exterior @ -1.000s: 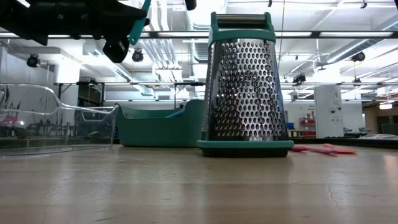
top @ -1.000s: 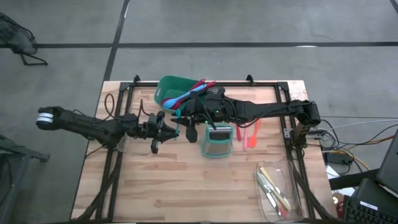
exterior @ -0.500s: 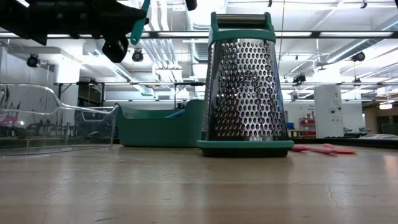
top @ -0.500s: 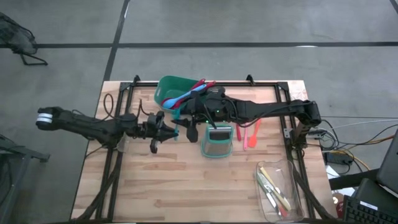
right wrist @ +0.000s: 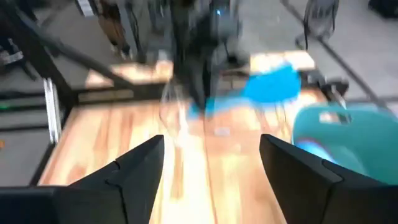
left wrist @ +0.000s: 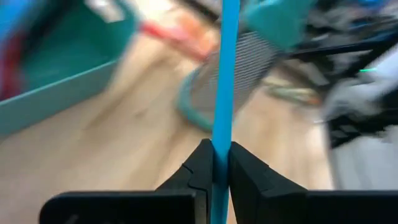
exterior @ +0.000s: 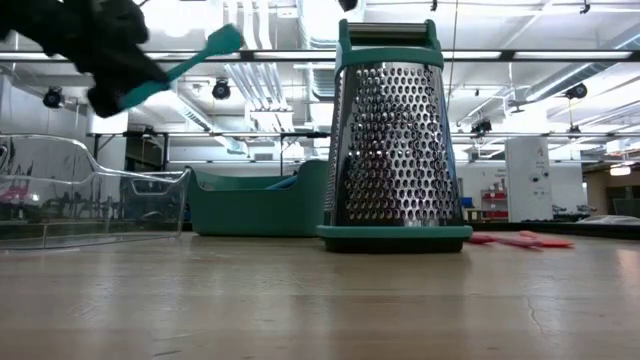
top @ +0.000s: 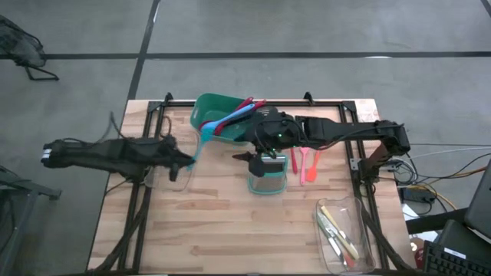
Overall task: Pick & Place Kitchen Items
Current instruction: Put the blue spatula into the top transparent bin
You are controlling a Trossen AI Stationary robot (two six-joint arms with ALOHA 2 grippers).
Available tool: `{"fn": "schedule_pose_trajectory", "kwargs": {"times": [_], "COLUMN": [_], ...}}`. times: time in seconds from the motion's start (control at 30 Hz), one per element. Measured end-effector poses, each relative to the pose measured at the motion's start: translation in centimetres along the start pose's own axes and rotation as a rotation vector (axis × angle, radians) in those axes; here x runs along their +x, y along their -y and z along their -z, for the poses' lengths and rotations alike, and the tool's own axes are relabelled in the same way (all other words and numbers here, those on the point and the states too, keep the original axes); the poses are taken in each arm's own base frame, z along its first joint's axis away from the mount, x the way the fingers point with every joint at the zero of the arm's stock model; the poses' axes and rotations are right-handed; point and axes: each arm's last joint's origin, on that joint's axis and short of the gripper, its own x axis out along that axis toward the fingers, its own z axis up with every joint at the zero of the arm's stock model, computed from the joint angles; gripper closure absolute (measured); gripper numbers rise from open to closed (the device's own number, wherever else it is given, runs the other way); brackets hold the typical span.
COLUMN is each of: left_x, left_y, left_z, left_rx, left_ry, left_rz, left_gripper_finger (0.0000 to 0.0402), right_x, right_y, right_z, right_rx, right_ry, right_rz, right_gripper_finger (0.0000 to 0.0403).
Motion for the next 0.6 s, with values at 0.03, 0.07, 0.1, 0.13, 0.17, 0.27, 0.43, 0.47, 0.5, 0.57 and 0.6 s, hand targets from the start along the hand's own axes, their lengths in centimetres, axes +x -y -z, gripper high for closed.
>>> {"fn": "schedule_pose_trajectory", "kwargs": {"times": [0.03,0.07,0.1,0.13,0.17,0.27,0.43,0.47,0.5,0.57,0.6], "left_x": [-1.0,-2.0,-3.2,-4.2,-5.2,-7.3,-7.2,-6.7,-6.4,-5.6,-5.1], "left_y": [0.0,-0.1,-0.1,-0.2,-0.2,-0.8,-1.4,-1.5,-1.6,-1.9,-2.0], "left_z": [-0.3,-0.6,-1.0,-1.3,-1.6,-1.6,-0.5,-0.2,0.2,1.0,1.3], "left_rx": [-0.007,-0.016,-0.021,-0.035,-0.056,-0.136,-0.233,-0.247,-0.261,-0.281,-0.283], "left_ry": [-0.026,-0.054,-0.077,-0.092,-0.101,-0.172,-0.299,-0.321,-0.353,-0.423,-0.442], "left_rz": [-0.054,-0.112,-0.176,-0.238,-0.297,-0.469,-0.602,-0.608,-0.614,-0.624,-0.626], "left_gripper_finger": [0.0368,0.0366,0.0365,0.0364,0.0364,0.0364,0.0364,0.0364,0.0364,0.0363,0.0361], "right_x": [-0.1,-0.1,-0.2,-0.3,-0.5,-1.2,-3.3,-3.9,-4.4,-5.7,-6.2], "right_y": [0.0,0.1,0.1,0.1,0.2,0.4,1.2,1.4,1.5,1.7,1.9], "right_z": [0.2,0.4,0.5,0.7,0.9,1.5,2.3,2.5,2.5,2.6,2.7], "right_rx": [0.005,0.010,0.017,0.025,0.035,0.036,0.036,0.037,0.039,0.046,0.047], "right_ry": [-0.028,-0.047,-0.060,-0.084,-0.105,-0.173,-0.275,-0.291,-0.294,-0.304,-0.312], "right_rz": [0.004,0.008,0.012,0.019,0.027,0.104,0.337,0.387,0.435,0.517,0.559], "right_gripper_finger": [0.0139,0.0137,0.0136,0.0136,0.0137,0.0147,0.0167,0.0171,0.0174,0.0179,0.0182]}}
